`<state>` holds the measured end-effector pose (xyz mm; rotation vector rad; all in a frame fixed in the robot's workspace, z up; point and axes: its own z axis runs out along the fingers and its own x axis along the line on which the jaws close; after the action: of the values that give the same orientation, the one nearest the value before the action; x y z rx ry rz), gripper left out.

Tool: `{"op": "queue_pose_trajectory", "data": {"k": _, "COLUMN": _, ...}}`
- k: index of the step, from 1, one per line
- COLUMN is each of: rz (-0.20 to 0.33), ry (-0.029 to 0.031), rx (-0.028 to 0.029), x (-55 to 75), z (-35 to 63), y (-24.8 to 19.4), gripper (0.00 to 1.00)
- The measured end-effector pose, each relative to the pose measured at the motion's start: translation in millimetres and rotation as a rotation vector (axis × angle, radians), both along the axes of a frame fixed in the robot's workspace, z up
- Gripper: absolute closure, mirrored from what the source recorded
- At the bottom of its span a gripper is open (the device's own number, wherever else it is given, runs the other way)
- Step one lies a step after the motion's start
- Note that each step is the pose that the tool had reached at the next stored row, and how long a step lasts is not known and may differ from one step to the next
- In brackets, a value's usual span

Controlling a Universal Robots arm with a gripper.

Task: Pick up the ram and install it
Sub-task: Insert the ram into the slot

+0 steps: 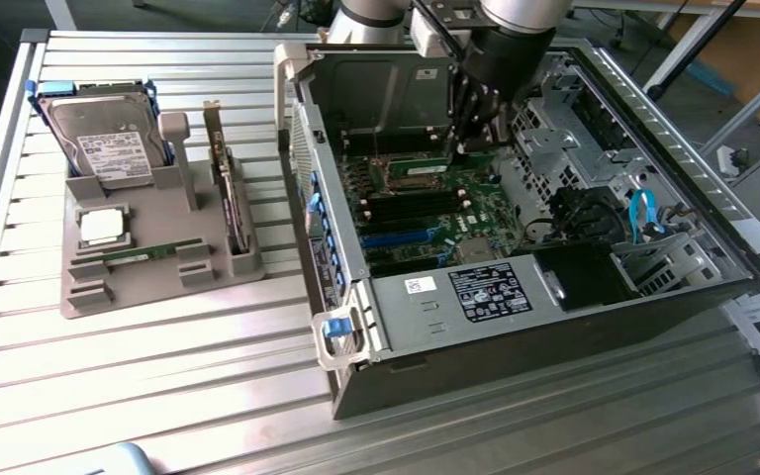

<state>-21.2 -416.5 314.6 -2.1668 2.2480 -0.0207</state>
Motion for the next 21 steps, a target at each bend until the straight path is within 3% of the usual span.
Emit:
{"op": "queue_pose_trajectory", "data": {"k": 11, "rz": -0.012, "ry": -0.0054, "rx": 0.0001, "x": 0.0, "z": -15.1, "y": 0.0, "gripper": 0.88}}
{"op": "queue_pose_trajectory", "data": {"k": 18, "rz": -0.013, "ry": -0.0056, "rx": -0.0001, "x": 0.0, "z": -15.9, "y": 0.0, "gripper": 0.88}}
{"op": "queue_pose_trajectory", "data": {"k": 21, "rz": -0.013, "ry": 0.0012, "rx": 0.0000, "x": 1.9, "z": -16.0, "y": 0.0, "gripper": 0.88}}
